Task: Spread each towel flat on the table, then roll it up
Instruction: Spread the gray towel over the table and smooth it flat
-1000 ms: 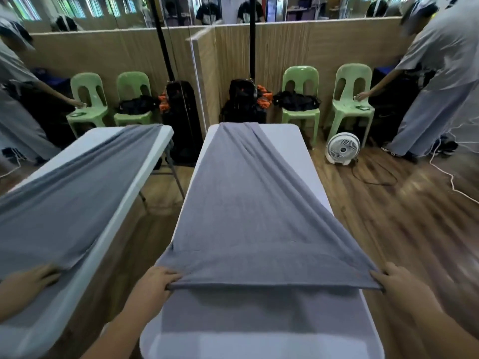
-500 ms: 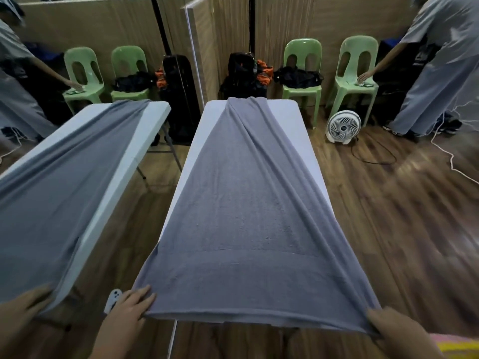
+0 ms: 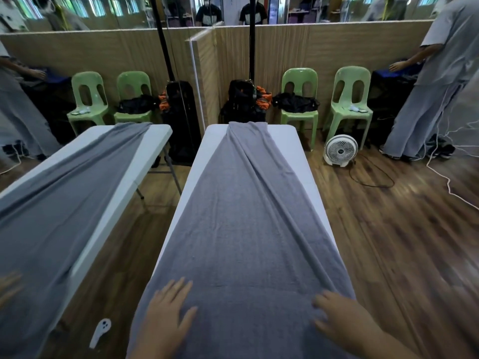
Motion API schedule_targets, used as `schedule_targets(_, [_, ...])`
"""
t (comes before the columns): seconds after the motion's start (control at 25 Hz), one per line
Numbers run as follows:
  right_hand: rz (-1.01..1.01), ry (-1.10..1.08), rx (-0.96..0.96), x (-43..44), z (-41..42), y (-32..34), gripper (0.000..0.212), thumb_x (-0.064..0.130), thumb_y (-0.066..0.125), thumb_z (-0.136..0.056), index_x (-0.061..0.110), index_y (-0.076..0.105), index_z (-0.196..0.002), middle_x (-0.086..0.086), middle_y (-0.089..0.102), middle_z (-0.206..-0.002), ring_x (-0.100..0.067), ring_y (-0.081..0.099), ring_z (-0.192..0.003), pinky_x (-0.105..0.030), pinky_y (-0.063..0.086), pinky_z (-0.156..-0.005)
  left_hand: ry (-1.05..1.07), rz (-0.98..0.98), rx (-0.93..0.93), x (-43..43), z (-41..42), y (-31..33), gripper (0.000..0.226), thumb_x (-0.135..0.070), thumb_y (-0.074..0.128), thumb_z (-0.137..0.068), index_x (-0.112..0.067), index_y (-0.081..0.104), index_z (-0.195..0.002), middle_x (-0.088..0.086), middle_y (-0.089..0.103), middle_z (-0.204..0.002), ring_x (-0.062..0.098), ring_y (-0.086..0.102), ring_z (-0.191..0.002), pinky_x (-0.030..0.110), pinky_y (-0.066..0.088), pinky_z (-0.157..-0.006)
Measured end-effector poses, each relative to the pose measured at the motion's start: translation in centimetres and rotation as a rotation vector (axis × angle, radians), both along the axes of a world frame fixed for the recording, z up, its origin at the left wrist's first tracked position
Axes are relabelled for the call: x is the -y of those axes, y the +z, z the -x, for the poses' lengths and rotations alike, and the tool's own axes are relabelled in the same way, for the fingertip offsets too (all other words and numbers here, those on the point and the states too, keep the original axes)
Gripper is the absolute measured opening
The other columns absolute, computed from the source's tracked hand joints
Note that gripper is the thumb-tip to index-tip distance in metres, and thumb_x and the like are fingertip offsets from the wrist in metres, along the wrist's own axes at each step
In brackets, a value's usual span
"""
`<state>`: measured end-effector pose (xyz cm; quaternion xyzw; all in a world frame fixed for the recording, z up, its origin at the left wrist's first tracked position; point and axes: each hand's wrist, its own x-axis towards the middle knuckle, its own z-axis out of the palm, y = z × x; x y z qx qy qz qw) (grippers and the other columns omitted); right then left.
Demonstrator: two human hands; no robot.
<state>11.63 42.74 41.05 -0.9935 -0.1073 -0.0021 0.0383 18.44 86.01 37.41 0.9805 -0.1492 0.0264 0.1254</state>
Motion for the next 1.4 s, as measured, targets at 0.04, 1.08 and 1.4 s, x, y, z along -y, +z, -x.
schedule_targets(0.04, [-0.080, 0.013, -0.110, -1.9, -2.0, -0.4, 0.041, 0.055, 0.044, -0.079, 0.032, 0.059, -0.110, 0.013, 0.057, -0.114, -0.006, 0.056, -0.108, -0.023, 0.047, -0.083, 0.011, -0.011, -0.069, 3.4, -0.9, 0.3, 0.067, -0.070, 0.027, -0.093, -0.032, 0.053, -0.140, -0.008, 0.051, -0.146, 0.021, 0.047, -0.135, 0.044, 0.035, -0.109])
schedule_targets(1.08, [-0.154, -0.350, -0.044, 5.7, -15.1, -6.7, 0.083, 0.068, 0.004, -0.093, 0.016, 0.034, -0.150, -0.005, 0.024, -0.161, -0.020, 0.016, -0.149, -0.042, 0.020, -0.120, -0.025, -0.136, -0.038, 1.6, -18.8, -3.1, 0.070, -0.058, 0.006, -0.099, -0.022, 0.030, -0.154, -0.004, 0.027, -0.161, 0.018, 0.017, -0.150, 0.045, 0.024, -0.119])
schedule_targets(1.4, [-0.099, -0.473, -0.122, 7.6, -14.6, -8.0, 0.084, 0.076, 0.003, -0.086, 0.029, 0.003, -0.155, 0.009, -0.008, -0.162, -0.009, -0.010, -0.148, -0.041, 0.007, -0.122, 0.005, -0.180, -0.075, 2.1, -19.2, -5.2, 0.066, -0.067, 0.014, -0.098, -0.038, 0.001, -0.156, -0.016, -0.005, -0.164, 0.007, -0.013, -0.150, 0.043, 0.001, -0.122])
